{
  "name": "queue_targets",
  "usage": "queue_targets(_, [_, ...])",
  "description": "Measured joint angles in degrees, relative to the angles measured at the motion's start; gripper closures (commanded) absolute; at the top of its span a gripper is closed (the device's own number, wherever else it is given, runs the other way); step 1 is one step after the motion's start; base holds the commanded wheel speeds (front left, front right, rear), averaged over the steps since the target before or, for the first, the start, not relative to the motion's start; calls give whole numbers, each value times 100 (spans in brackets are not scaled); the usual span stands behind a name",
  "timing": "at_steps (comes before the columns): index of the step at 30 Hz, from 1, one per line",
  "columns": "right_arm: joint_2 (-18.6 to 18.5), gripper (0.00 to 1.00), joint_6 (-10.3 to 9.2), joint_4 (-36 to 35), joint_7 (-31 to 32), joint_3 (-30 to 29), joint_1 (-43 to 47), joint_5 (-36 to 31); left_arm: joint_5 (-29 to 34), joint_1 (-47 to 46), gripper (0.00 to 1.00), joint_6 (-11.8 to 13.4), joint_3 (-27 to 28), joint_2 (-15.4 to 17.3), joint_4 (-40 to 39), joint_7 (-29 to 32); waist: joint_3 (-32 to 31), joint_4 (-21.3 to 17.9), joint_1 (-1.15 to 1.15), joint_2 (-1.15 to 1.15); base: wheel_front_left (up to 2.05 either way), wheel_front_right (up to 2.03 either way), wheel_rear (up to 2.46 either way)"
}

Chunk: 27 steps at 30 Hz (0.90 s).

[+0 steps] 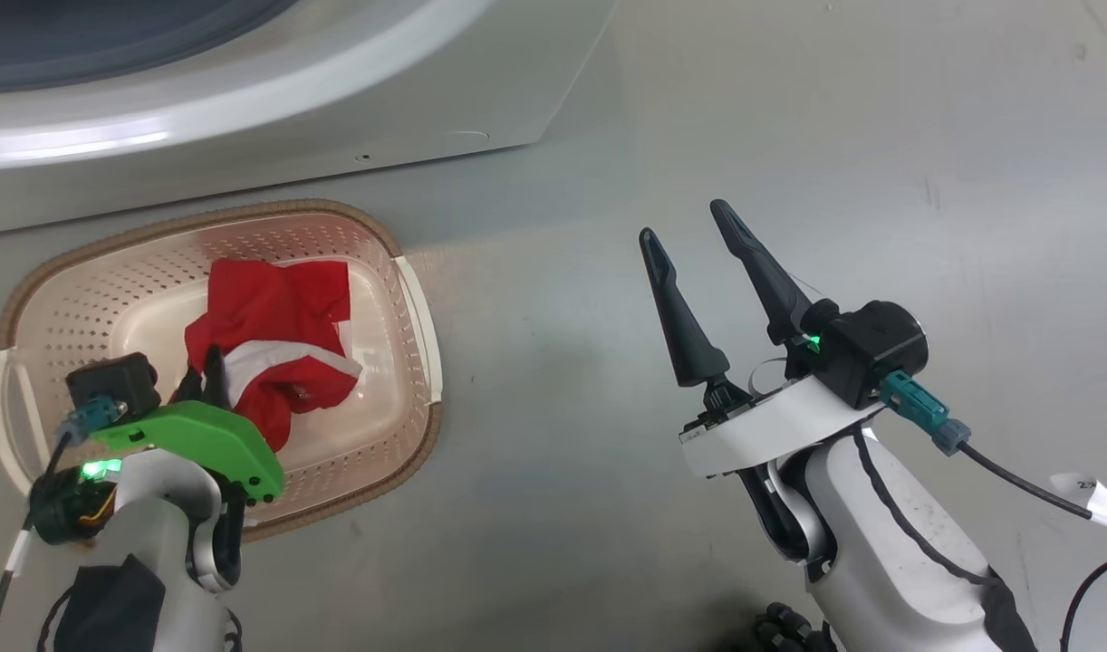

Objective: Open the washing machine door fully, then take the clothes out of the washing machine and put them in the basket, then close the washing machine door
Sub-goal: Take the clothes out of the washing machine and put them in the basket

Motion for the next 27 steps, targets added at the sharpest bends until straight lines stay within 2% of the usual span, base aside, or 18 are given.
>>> queue_targets(5, [-1,0,-1,8,0,-20,-93,52,-124,-318,100,-38,58,-52,558,52,231,-128,0,0,0,0,0])
queue_targets(15, [0,0,-9,25,0,-26,-233,99,-204,-657,100,-183,79,-75,1152,70,304,-202,0,0,0,0,0])
queue_targets(16, [0,0,-9,25,0,-26,-233,99,-204,-657,83,-183,79,-75,1152,70,304,-202,0,0,0,0,0])
queue_targets(17, [-1,0,-9,47,0,-27,-239,98,-208,-671,57,-189,76,-77,1222,73,292,-204,0,0,0,0,0])
queue_targets(18, [-1,0,-9,62,1,-27,-242,99,-210,-679,12,-189,75,-79,1293,73,278,-207,0,0,0,0,0])
queue_targets(19, [0,0,-9,76,0,-27,-244,99,-210,-679,0,-188,73,-78,1355,57,263,-209,0,0,0,0,0])
queue_targets(27, [-2,0,-18,192,0,-153,-244,97,-97,-775,0,-183,30,-81,1605,-324,57,-181,0,0,0,0,0])
